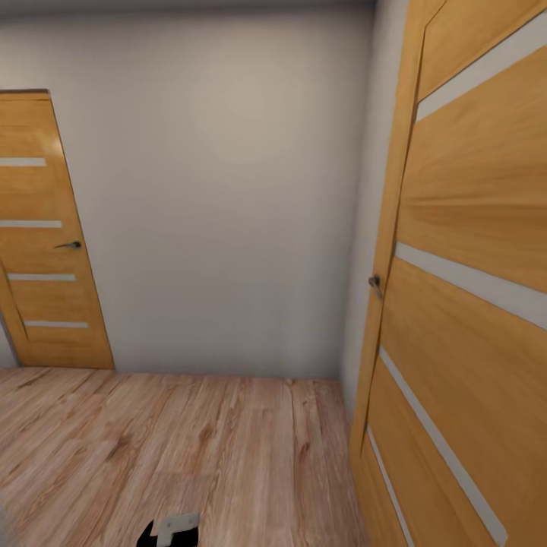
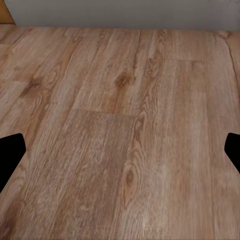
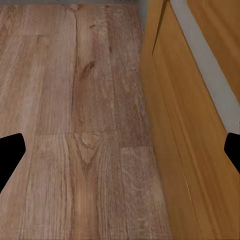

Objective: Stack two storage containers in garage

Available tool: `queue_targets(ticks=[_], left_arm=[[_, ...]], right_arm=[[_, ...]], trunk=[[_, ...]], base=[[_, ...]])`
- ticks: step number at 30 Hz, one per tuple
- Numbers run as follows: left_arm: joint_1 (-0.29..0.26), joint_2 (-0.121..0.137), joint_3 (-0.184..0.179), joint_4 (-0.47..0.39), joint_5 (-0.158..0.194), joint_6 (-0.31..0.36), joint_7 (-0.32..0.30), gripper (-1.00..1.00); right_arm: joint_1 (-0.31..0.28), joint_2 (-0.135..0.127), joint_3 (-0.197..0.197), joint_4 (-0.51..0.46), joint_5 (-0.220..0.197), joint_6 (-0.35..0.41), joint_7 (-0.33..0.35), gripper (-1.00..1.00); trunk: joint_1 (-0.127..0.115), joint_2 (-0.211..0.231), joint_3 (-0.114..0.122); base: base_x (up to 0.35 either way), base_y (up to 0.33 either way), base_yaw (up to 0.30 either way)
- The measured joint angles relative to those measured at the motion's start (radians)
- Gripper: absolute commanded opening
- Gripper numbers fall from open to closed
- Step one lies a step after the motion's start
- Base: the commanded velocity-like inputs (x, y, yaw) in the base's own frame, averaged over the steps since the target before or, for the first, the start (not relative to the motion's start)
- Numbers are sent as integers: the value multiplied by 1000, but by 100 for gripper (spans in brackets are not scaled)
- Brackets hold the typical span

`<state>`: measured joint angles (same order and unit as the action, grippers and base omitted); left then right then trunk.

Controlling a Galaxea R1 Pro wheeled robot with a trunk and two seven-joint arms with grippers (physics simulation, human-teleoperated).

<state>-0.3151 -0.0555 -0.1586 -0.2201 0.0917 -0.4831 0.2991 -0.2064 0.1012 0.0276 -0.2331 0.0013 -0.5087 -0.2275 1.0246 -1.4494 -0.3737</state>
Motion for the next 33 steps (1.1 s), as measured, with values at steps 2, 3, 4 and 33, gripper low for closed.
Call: queue_targets(ticks=[2,3,4,33], left_arm=[[0,0,0,0,0,-1,0,100],[1,0,0,0,0,-1,-1,100],[1,0,0,0,0,-1,-1,100],[3,-1,-2,0,-1,0,-7,100]], right_arm=[[0,0,0,0,0,0,0,100],[0,0,0,0,0,0,0,100],[0,0,0,0,0,0,0,100],[0,0,0,0,0,0,0,100]], trunk=[[0,0,0],[0,0,0],[0,0,0],[0,0,0]], base=[[90,-15,0],[50,-8,0],[61,-6,0],[184,4,0]])
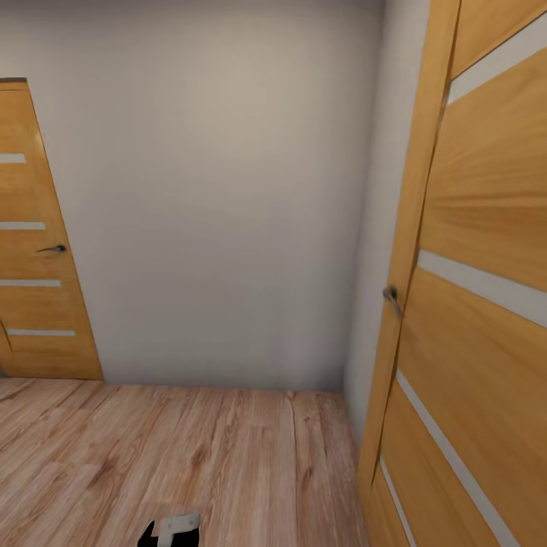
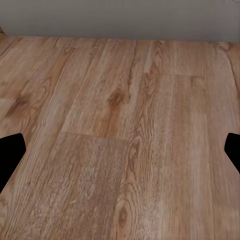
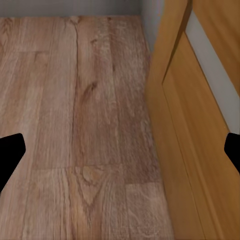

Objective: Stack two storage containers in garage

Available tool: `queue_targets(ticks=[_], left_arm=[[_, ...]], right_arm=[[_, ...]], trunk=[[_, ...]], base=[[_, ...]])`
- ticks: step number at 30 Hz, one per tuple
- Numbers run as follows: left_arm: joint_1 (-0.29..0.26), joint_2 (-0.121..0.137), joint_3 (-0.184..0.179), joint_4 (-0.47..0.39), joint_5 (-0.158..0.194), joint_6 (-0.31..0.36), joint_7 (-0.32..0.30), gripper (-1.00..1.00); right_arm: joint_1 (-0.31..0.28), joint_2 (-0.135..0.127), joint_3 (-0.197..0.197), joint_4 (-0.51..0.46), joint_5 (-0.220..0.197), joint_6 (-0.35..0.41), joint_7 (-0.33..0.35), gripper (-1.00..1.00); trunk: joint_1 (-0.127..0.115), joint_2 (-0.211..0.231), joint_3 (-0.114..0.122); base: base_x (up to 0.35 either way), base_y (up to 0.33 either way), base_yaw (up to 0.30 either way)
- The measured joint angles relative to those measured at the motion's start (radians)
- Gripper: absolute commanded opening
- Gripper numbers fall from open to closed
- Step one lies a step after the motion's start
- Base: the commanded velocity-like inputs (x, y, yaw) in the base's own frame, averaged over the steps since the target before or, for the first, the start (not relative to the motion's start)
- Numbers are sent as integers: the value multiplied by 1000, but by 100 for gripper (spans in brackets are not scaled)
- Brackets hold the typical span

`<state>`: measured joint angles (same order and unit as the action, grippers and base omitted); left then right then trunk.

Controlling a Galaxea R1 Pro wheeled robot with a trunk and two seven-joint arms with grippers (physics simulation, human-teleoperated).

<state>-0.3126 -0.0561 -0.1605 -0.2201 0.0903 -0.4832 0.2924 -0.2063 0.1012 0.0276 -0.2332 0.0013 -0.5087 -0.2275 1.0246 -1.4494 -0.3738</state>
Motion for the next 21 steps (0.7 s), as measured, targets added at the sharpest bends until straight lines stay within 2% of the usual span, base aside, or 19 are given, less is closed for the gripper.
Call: queue_targets(ticks=[21], left_arm=[[-1,0,0,0,0,0,3,100]], right_arm=[[0,0,0,0,0,0,0,100]], trunk=[[0,0,0]], base=[[161,20,0]])
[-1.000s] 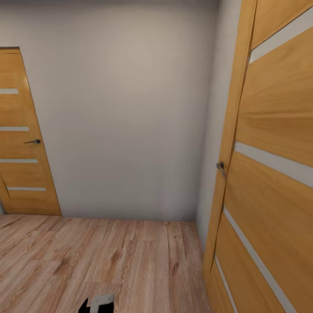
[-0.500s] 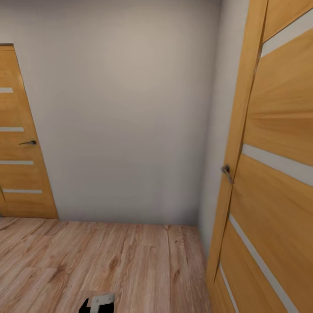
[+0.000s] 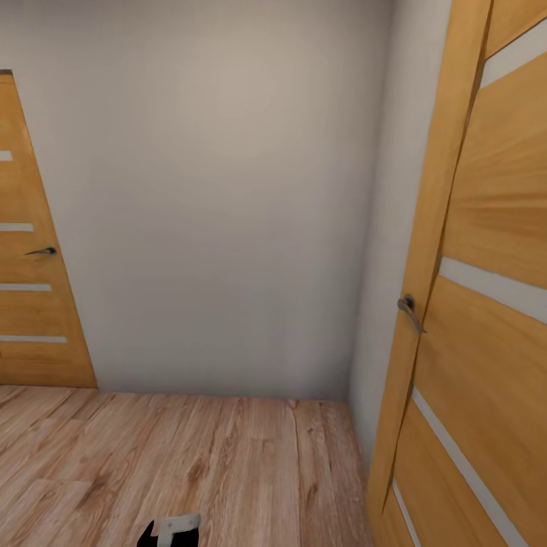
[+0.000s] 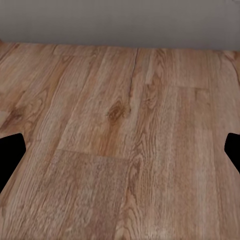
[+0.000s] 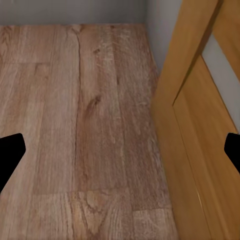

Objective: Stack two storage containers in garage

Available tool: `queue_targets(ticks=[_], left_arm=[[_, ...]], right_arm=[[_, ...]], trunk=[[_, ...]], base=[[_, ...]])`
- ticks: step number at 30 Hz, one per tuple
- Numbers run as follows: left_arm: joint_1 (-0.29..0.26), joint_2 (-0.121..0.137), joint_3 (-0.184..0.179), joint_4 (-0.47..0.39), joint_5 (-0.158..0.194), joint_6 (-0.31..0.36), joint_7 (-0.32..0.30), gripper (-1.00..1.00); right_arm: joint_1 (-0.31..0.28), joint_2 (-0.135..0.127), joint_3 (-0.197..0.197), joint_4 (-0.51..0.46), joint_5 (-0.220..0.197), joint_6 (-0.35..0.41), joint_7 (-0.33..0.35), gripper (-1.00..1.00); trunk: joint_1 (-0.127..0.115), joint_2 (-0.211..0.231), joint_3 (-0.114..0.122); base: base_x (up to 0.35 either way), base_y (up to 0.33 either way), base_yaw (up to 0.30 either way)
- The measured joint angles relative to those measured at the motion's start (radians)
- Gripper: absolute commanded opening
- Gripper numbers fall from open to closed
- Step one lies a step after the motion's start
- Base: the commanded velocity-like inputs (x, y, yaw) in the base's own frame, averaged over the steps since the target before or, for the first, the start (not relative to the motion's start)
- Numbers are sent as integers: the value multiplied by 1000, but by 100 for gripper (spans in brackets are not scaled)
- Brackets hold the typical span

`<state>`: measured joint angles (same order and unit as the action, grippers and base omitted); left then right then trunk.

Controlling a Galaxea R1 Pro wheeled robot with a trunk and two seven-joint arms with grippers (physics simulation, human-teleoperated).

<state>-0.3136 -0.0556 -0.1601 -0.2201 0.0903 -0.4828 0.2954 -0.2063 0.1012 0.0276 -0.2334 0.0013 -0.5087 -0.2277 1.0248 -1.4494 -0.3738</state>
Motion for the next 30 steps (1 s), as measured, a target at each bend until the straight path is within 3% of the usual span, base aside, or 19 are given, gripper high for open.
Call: queue_targets(ticks=[10,30], left_arm=[[0,0,0,0,1,0,-5,100],[0,0,0,0,1,0,3,100]], right_arm=[[0,0,0,1,0,0,0,100],[0,0,0,1,0,0,0,100]], trunk=[[0,0,-4],[0,0,-18]], base=[[130,0,0],[23,0,0]])
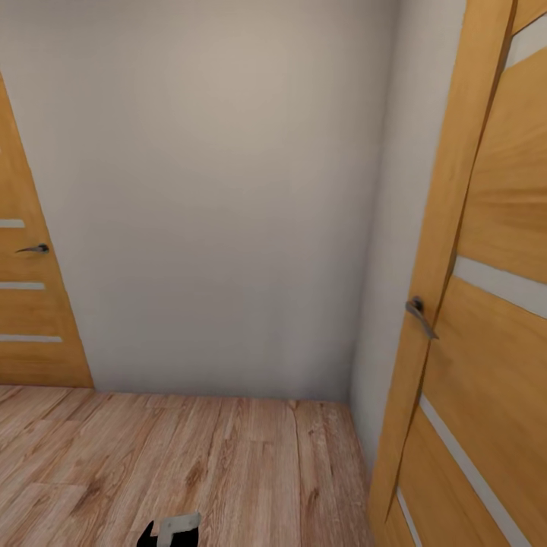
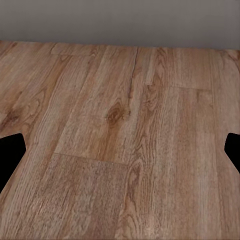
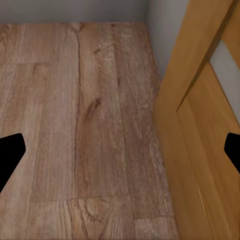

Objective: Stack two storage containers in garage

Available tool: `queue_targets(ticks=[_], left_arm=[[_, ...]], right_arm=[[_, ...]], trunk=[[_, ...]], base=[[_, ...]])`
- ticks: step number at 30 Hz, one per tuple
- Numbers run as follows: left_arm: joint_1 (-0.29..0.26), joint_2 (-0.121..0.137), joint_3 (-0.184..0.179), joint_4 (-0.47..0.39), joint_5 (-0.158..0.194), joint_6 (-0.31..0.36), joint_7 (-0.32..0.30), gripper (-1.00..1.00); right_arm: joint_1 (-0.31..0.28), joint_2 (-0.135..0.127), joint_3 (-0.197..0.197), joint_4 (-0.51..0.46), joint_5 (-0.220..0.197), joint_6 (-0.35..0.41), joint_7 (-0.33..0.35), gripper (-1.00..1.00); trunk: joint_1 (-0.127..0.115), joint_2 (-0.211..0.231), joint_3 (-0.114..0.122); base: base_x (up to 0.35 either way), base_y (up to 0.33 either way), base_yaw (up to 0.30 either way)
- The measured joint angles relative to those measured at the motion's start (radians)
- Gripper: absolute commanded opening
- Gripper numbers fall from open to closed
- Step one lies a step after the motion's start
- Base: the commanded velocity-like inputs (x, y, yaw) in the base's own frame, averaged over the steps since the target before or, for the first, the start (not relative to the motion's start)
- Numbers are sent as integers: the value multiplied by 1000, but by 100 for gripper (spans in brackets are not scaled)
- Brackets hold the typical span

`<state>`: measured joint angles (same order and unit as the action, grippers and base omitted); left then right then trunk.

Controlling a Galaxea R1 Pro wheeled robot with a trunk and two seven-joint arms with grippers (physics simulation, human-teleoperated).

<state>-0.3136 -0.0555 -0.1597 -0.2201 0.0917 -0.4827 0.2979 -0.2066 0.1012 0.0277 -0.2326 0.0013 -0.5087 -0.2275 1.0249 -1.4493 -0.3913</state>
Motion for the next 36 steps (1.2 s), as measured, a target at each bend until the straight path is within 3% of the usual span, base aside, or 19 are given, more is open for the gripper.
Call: queue_targets(ticks=[19,29,36], left_arm=[[0,0,0,0,0,0,-1,100],[0,0,0,0,0,0,0,100],[0,0,-1,0,0,0,0,100]], right_arm=[[0,0,0,-1,0,0,0,100],[0,0,0,-1,0,-1,-1,100],[-1,0,0,-1,0,0,-1,100]], trunk=[[0,0,-20],[0,0,-21],[0,0,-21]], base=[[206,41,0],[28,4,4],[2,0,180]])
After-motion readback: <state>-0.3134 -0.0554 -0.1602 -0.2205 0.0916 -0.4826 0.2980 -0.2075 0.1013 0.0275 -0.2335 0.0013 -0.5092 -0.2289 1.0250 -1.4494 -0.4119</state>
